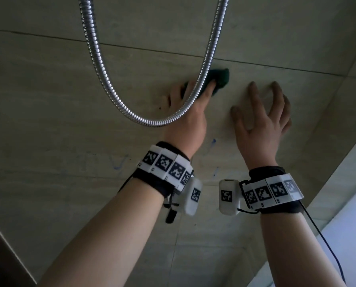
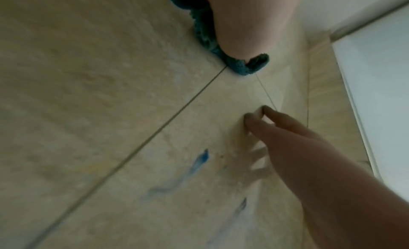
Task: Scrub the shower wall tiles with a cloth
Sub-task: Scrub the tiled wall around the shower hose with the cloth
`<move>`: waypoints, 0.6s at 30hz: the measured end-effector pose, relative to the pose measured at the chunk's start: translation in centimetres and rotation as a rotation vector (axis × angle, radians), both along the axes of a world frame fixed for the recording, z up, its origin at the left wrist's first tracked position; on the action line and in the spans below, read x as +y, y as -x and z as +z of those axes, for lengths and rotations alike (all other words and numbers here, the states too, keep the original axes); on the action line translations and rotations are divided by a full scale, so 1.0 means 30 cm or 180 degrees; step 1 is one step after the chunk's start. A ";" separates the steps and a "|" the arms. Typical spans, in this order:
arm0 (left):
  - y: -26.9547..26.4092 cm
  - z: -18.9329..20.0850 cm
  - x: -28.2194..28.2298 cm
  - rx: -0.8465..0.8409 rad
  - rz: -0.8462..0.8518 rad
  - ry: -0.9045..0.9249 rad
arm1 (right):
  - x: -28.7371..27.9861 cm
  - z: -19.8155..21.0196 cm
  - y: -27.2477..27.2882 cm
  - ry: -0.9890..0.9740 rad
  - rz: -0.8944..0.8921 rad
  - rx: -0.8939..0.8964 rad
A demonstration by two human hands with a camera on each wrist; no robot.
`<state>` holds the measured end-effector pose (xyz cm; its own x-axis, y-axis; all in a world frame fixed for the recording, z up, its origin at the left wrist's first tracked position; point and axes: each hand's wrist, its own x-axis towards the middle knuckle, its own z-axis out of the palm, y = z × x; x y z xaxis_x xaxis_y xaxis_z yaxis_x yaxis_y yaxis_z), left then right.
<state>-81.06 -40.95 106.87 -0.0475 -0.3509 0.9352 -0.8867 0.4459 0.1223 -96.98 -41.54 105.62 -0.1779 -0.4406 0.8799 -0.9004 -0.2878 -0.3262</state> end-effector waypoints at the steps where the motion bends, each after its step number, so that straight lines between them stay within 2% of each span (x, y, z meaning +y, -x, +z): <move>1: 0.015 0.010 -0.004 0.0066 -0.0058 0.0028 | -0.002 0.002 0.009 0.0019 0.0003 -0.0005; 3: 0.040 -0.009 -0.012 0.0032 -0.0234 0.0054 | -0.006 -0.003 0.021 0.0079 0.0001 -0.0006; 5: 0.065 -0.075 -0.017 -0.0320 -0.0085 0.0108 | -0.011 -0.018 0.031 0.0105 -0.0026 -0.0008; 11: 0.086 -0.399 0.012 -0.0984 0.0122 -0.0197 | -0.006 -0.070 0.060 -0.0104 -0.0025 -0.0060; 13: 0.071 -0.462 0.023 -0.1109 0.0122 -0.0268 | -0.002 -0.077 0.064 -0.0120 -0.0015 -0.0057; 15: 0.068 -0.454 0.029 -0.1104 0.0145 -0.0305 | -0.001 -0.079 0.065 -0.0112 -0.0016 -0.0047; 18: 0.084 -0.346 0.030 -0.0884 0.0228 -0.0188 | -0.002 -0.078 0.068 -0.0083 0.0010 -0.0029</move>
<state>-83.57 -40.05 96.48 -0.2720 -0.4161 0.8677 -0.9188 0.3802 -0.1057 -99.01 -41.59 103.29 -0.1847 -0.4640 0.8664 -0.8965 -0.2817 -0.3420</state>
